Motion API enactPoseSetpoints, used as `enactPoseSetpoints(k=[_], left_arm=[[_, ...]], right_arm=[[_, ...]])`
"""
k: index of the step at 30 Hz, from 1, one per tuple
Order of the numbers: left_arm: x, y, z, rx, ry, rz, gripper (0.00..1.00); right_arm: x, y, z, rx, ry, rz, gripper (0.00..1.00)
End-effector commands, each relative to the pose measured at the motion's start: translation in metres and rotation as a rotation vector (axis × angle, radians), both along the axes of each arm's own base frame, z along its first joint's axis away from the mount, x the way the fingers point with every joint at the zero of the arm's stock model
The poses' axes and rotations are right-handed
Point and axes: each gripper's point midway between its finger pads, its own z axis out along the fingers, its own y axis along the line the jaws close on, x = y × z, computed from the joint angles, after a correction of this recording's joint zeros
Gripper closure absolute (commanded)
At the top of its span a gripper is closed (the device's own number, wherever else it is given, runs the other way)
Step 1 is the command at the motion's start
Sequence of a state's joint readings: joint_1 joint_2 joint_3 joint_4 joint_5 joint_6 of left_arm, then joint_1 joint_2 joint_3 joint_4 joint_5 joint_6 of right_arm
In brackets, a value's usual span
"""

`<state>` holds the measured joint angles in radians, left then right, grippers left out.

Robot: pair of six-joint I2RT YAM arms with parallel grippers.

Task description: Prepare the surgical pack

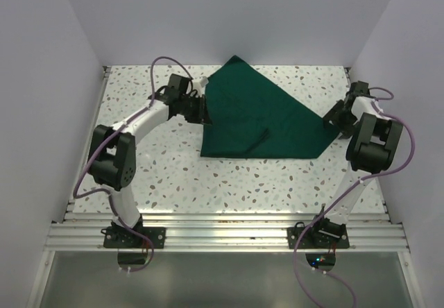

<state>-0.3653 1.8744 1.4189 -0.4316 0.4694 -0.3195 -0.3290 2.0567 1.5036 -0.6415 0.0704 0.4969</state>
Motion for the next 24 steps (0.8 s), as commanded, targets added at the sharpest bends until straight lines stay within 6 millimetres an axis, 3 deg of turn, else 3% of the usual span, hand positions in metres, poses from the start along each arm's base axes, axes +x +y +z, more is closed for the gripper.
enactPoseSetpoints(k=[1,8,11,18,22,24], left_arm=[[0.004,0.016,0.024,-0.009,-0.083,0.016,0.82],[-0.001,0.032,0.021,-0.012,-0.064,0.066,0.82],[0.001,0.035,0.023,-0.027,-0.055,0.078,0.82],[0.005,0.044,0.029,-0.02,-0.05,0.108,0.81],[0.004,0.062,0.021,0.032,-0.015,0.165,0.81],[0.004,0.07,0.017,0.034,0.008,0.189,0.81]], right_arm=[[0.005,-0.022,-0.007,-0.033,-0.005,-0.016,0.22],[0.018,-0.019,-0.014,0.022,-0.033,0.062,0.3],[0.03,-0.005,-0.014,0.095,-0.081,0.145,0.31],[0.031,0.011,-0.014,0.172,-0.104,0.178,0.51],[0.023,0.013,0.003,0.164,-0.117,0.157,0.84],[0.019,0.015,0.023,0.154,-0.143,0.144,0.95]])
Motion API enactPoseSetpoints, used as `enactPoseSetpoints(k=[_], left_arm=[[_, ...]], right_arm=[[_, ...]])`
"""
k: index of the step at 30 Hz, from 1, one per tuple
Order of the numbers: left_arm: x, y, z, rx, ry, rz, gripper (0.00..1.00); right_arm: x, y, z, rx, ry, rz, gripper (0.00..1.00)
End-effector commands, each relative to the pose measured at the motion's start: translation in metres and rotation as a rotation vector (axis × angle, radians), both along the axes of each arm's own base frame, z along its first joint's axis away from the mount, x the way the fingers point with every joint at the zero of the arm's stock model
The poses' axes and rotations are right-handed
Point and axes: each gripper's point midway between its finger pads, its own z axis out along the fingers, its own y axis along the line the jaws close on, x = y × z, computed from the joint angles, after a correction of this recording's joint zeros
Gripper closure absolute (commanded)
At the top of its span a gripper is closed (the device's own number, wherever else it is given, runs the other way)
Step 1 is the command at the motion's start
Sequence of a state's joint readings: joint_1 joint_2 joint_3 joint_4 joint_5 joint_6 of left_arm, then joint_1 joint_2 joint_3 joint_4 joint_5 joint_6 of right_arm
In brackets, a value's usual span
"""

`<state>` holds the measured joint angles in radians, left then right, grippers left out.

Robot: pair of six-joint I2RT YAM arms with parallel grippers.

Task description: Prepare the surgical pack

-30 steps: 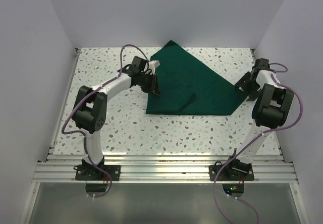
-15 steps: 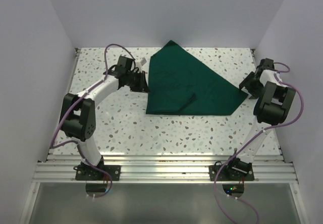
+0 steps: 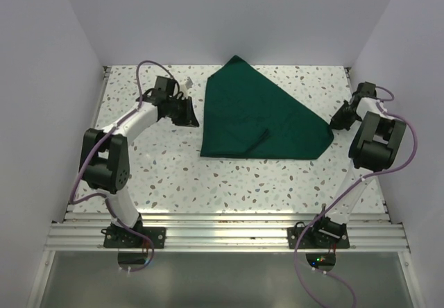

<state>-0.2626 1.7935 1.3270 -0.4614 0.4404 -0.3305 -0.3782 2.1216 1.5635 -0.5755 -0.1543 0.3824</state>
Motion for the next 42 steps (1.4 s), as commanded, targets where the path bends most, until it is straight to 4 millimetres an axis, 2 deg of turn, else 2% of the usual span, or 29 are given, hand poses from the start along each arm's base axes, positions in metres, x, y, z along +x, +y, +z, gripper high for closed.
enactPoseSetpoints(k=[1,2,3,5,6,8,9,10,11,12,13,14,15,17,18,19,20,26,28,30,31,33,34,37,41,42], left_arm=[[0.004,0.021,0.016,0.016,-0.007,0.071,0.81],[0.004,0.024,0.01,0.02,0.014,0.08,0.81],[0.004,0.029,0.006,0.017,0.037,0.102,0.81],[0.002,0.034,-0.003,0.015,0.077,0.127,0.82],[0.002,0.037,-0.004,0.009,0.09,0.146,0.82],[0.001,0.04,-0.012,0.013,0.12,0.162,0.82],[0.002,0.04,-0.013,0.014,0.135,0.167,0.82],[0.003,0.04,-0.019,0.016,0.152,0.169,0.82],[0.003,0.038,-0.02,0.009,0.159,0.167,0.82],[0.004,0.036,-0.023,-0.002,0.164,0.163,0.82],[0.004,0.035,-0.026,-0.007,0.169,0.164,0.82],[0.004,0.033,-0.028,-0.018,0.179,0.17,0.82],[0.003,0.033,-0.033,-0.023,0.191,0.173,0.82],[0.003,0.03,-0.038,-0.041,0.203,0.184,0.82],[0.001,0.028,-0.041,-0.055,0.207,0.18,0.82],[0.0,0.028,-0.045,-0.058,0.22,0.183,0.82],[-0.003,0.027,-0.05,-0.066,0.238,0.19,0.82],[-0.002,0.022,-0.061,-0.083,0.26,0.192,0.83],[0.0,0.018,-0.061,-0.094,0.262,0.189,0.83],[-0.001,0.016,-0.064,-0.101,0.273,0.188,0.83],[-0.001,0.013,-0.064,-0.102,0.274,0.184,0.83],[-0.002,0.011,-0.066,-0.099,0.275,0.181,0.83],[-0.003,0.009,-0.065,-0.099,0.276,0.176,0.83],[-0.005,0.007,-0.067,-0.1,0.281,0.171,0.83],[-0.004,0.007,-0.066,-0.1,0.275,0.174,0.83],[-0.004,0.007,-0.066,-0.1,0.279,0.173,0.83]], right_arm=[[-0.009,0.016,0.033,0.033,-0.045,0.006,0.99],[-0.008,0.023,0.043,0.059,-0.072,0.012,1.0],[-0.007,0.026,0.06,0.051,-0.109,0.018,1.0],[-0.006,0.042,0.077,0.056,-0.129,0.038,1.0],[-0.004,0.052,0.095,0.056,-0.17,0.056,1.0],[-0.001,0.078,0.114,0.052,-0.189,0.106,1.0],[0.006,0.1,0.133,0.049,-0.231,0.157,1.0],[0.006,0.114,0.142,0.055,-0.236,0.184,1.0],[0.012,0.127,0.16,0.053,-0.273,0.213,1.0],[0.013,0.159,0.171,0.069,-0.294,0.279,1.0],[0.012,0.175,0.179,0.08,-0.298,0.308,1.0],[0.016,0.19,0.197,0.08,-0.336,0.338,1.0],[0.012,0.225,0.203,0.095,-0.339,0.4,1.0],[0.012,0.256,0.221,0.124,-0.38,0.446,1.0],[0.007,0.284,0.227,0.149,-0.395,0.495,1.0],[0.008,0.299,0.235,0.171,-0.414,0.505,1.0],[0.002,0.324,0.239,0.183,-0.422,0.549,1.0],[-0.013,0.397,0.243,0.209,-0.437,0.652,1.0],[-0.012,0.41,0.252,0.213,-0.472,0.665,1.0],[-0.012,0.424,0.25,0.212,-0.475,0.677,1.0],[-0.009,0.426,0.256,0.213,-0.492,0.679,1.0],[-0.005,0.431,0.252,0.205,-0.482,0.678,1.0],[-0.003,0.434,0.259,0.206,-0.5,0.677,1.0],[0.005,0.437,0.264,0.208,-0.523,0.654,1.0],[0.013,0.447,0.254,0.218,-0.505,0.637,1.0],[0.017,0.446,0.246,0.208,-0.489,0.618,1.0]])
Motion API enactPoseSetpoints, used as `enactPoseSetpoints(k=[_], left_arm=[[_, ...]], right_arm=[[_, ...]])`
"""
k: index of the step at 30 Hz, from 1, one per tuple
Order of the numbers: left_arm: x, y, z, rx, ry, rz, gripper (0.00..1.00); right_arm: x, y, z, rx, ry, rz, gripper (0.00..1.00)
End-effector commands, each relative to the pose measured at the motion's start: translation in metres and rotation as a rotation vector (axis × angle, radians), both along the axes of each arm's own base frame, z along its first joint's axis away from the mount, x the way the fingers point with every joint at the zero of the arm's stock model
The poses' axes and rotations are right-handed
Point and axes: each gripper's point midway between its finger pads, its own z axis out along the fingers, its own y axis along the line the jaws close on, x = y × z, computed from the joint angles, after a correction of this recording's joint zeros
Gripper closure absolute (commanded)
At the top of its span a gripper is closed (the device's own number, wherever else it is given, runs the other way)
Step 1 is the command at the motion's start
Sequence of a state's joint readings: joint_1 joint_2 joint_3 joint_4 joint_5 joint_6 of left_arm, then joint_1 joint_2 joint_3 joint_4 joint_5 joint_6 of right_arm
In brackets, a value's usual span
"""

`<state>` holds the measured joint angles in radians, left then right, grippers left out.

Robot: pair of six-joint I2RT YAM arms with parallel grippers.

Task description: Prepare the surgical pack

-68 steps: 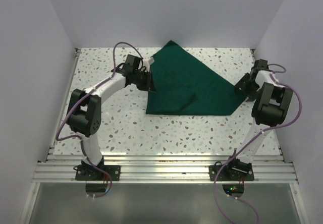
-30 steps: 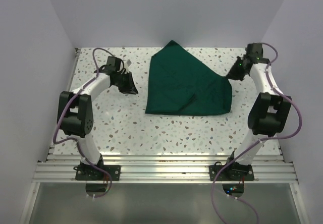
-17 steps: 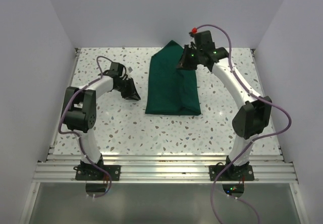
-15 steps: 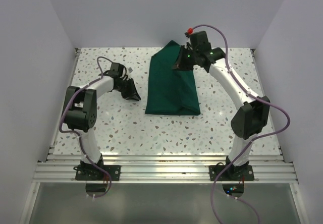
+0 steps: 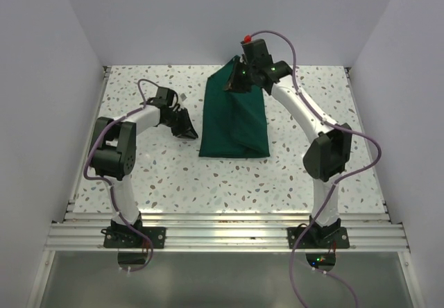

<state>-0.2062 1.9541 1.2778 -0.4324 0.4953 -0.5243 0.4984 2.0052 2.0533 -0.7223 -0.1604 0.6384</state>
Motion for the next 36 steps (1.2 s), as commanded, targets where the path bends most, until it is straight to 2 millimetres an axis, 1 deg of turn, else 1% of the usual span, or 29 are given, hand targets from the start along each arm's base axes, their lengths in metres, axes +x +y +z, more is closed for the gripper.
enactPoseSetpoints(k=[1,3,4,6,7,9,10,13,14,16,17,18,20,22,23,28,31,36], left_arm=[[0.005,-0.005,0.003,-0.027,-0.018,0.003,0.83],[0.005,-0.004,0.004,-0.025,-0.017,0.002,0.83],[0.004,-0.004,0.004,-0.022,-0.019,0.002,0.83],[0.002,-0.002,0.003,-0.014,-0.019,0.005,0.83],[0.001,-0.002,0.003,-0.015,-0.017,0.003,0.83],[0.0,-0.002,0.002,-0.016,-0.012,0.002,0.83],[-0.001,-0.002,0.002,-0.017,-0.01,0.001,0.83],[-0.001,-0.003,0.002,-0.021,-0.013,0.001,0.83],[0.0,-0.003,0.003,-0.024,-0.014,-0.001,0.83],[-0.001,-0.004,0.002,-0.026,-0.012,0.0,0.83],[0.0,-0.004,0.002,-0.026,-0.013,0.0,0.83],[0.0,-0.004,0.002,-0.026,-0.013,0.0,0.83],[-0.001,-0.005,0.001,-0.029,-0.009,-0.005,0.82],[-0.002,-0.004,0.001,-0.027,-0.008,-0.004,0.83],[-0.002,-0.004,0.0,-0.026,-0.007,-0.004,0.83],[-0.004,-0.003,-0.002,-0.023,-0.001,-0.006,0.82],[-0.003,-0.002,-0.003,-0.02,-0.002,-0.003,0.79],[0.0,-0.001,0.0,-0.016,-0.01,-0.002,0.75]], right_arm=[[0.015,0.013,0.021,0.051,-0.055,-0.046,1.0],[0.02,0.015,0.013,0.052,-0.053,-0.058,1.0],[0.021,0.018,0.003,0.052,-0.035,-0.053,1.0],[0.02,0.026,-0.005,0.06,-0.014,-0.04,1.0],[0.02,0.032,-0.014,0.053,0.0,-0.032,1.0],[0.019,0.038,-0.018,0.055,0.006,-0.022,1.0],[0.017,0.041,-0.025,0.051,0.018,-0.017,1.0],[0.017,0.047,-0.033,0.051,0.029,-0.015,1.0],[0.018,0.049,-0.04,0.046,0.038,-0.014,1.0],[0.018,0.054,-0.043,0.045,0.04,-0.006,1.0],[0.019,0.057,-0.05,0.04,0.052,-0.008,1.0],[0.019,0.059,-0.051,0.042,0.052,-0.004,1.0],[0.019,0.065,-0.06,0.041,0.065,0.002,1.0],[0.018,0.071,-0.06,0.049,0.068,0.009,1.0],[0.016,0.075,-0.063,0.051,0.076,0.018,1.0],[0.009,0.086,-0.073,0.039,0.095,0.038,1.0],[0.008,0.09,-0.084,0.023,0.112,0.044,1.0],[0.006,0.087,-0.099,-0.013,0.137,0.043,1.0]])
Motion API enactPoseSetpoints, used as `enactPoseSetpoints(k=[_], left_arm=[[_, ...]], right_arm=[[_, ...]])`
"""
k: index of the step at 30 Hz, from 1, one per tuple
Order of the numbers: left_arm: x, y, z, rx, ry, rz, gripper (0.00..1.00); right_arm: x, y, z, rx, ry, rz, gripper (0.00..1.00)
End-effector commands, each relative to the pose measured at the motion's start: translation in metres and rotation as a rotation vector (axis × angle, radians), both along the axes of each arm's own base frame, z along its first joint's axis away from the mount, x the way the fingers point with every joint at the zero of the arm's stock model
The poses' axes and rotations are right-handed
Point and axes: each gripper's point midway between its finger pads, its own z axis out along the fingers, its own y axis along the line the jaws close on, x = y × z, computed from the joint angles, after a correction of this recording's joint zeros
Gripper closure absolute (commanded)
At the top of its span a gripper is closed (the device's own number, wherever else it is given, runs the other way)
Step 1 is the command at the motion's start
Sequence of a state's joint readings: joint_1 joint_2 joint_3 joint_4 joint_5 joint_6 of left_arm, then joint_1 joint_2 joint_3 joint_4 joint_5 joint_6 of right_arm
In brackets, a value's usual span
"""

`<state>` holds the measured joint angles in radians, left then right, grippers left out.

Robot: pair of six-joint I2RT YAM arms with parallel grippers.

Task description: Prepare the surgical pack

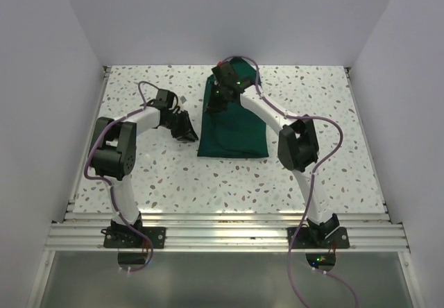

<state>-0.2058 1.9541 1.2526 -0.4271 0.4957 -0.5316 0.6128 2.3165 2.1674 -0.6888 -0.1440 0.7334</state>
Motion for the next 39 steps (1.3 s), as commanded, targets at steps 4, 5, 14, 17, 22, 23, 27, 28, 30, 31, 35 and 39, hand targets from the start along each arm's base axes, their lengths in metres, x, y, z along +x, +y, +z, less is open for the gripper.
enactPoseSetpoints(k=[4,5,14,17,22,23,27,28,30,31,35,39], left_arm=[[0.008,0.001,0.008,-0.013,-0.032,-0.005,0.7],[0.009,0.002,0.009,-0.011,-0.034,-0.004,0.69],[0.031,0.018,0.05,-0.043,-0.141,0.003,0.44],[0.045,0.012,0.074,-0.088,-0.205,0.0,0.38],[0.065,-0.008,0.086,-0.223,-0.237,-0.011,0.36],[0.069,-0.012,0.09,-0.255,-0.231,-0.003,0.36],[0.079,-0.021,0.082,-0.303,-0.217,-0.02,0.23],[0.08,-0.021,0.082,-0.307,-0.215,-0.022,0.23],[0.082,-0.022,0.075,-0.304,-0.201,-0.023,0.23],[0.083,-0.022,0.073,-0.305,-0.197,-0.023,0.23],[0.08,-0.023,0.063,-0.314,-0.174,-0.03,0.27],[0.076,-0.025,0.058,-0.334,-0.158,-0.037,0.36]], right_arm=[[0.001,0.012,0.008,0.029,-0.016,0.023,0.96],[0.001,0.012,0.007,0.027,-0.01,0.029,0.9],[0.013,-0.043,0.061,-0.001,-0.074,0.045,0.32],[0.017,-0.084,0.073,0.011,-0.075,0.031,0.27],[0.016,-0.146,0.066,0.05,-0.034,0.014,0.31],[0.018,-0.152,0.059,0.05,-0.034,0.015,0.33],[0.042,-0.176,0.048,-0.009,-0.064,-0.01,0.34],[0.054,-0.18,0.043,-0.049,-0.085,-0.019,0.34],[0.066,-0.184,0.039,-0.065,-0.107,-0.035,0.34],[0.076,-0.181,0.038,-0.056,-0.131,-0.046,0.35],[0.099,-0.169,0.03,0.016,-0.171,-0.067,0.45],[0.121,-0.16,0.011,0.052,-0.173,-0.086,0.62]])
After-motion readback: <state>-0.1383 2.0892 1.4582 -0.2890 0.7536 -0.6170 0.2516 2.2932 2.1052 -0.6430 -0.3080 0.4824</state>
